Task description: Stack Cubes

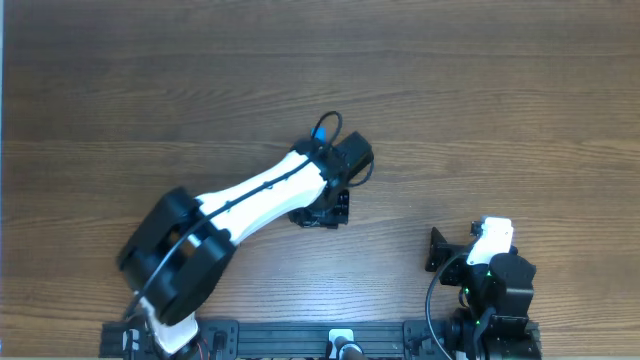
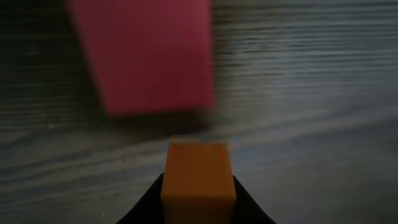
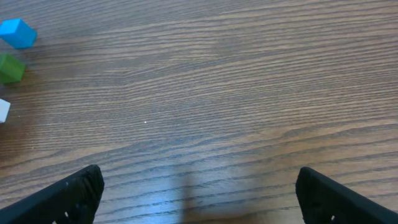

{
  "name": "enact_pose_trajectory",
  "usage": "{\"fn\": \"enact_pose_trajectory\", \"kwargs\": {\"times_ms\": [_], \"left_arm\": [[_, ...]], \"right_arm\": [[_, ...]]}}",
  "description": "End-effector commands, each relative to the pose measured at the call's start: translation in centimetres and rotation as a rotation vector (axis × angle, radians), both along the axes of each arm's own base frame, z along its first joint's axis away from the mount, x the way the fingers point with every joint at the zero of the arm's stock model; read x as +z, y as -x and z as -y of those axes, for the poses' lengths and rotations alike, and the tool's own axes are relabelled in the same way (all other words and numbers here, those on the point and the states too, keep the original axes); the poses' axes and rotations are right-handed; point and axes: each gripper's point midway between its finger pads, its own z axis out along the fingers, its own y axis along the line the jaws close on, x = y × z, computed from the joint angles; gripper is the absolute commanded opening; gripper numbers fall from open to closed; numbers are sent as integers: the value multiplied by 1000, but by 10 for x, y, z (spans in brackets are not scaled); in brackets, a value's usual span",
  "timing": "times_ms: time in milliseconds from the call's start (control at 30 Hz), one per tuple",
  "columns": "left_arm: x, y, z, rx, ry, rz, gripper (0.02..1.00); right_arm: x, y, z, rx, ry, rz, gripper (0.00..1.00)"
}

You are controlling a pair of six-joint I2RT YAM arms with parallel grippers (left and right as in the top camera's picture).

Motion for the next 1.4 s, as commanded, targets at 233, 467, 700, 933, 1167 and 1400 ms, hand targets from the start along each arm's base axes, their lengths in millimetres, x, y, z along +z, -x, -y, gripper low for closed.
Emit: {"fn": "enact_pose_trajectory", "kwargs": {"times_ms": [233,467,700,933,1167,1400], "left_arm": [[64,-32,-6,55,40,99,38],[73,-55,-6,68,53,117,38],[55,-63,-6,71,25,87,38],[44,-62,-6,72,7,66,38],[39,-61,-6,71,-1,53,40],[36,-61,-6,71,-7,47,38]], "right_arm": [[0,0,0,1,2,5,993],[0,0,0,1,2,5,993],[0,0,0,1,2,5,993],[0,0,0,1,2,5,993],[0,0,0,1,2,6,993],[0,0,0,1,2,5,993]]}}
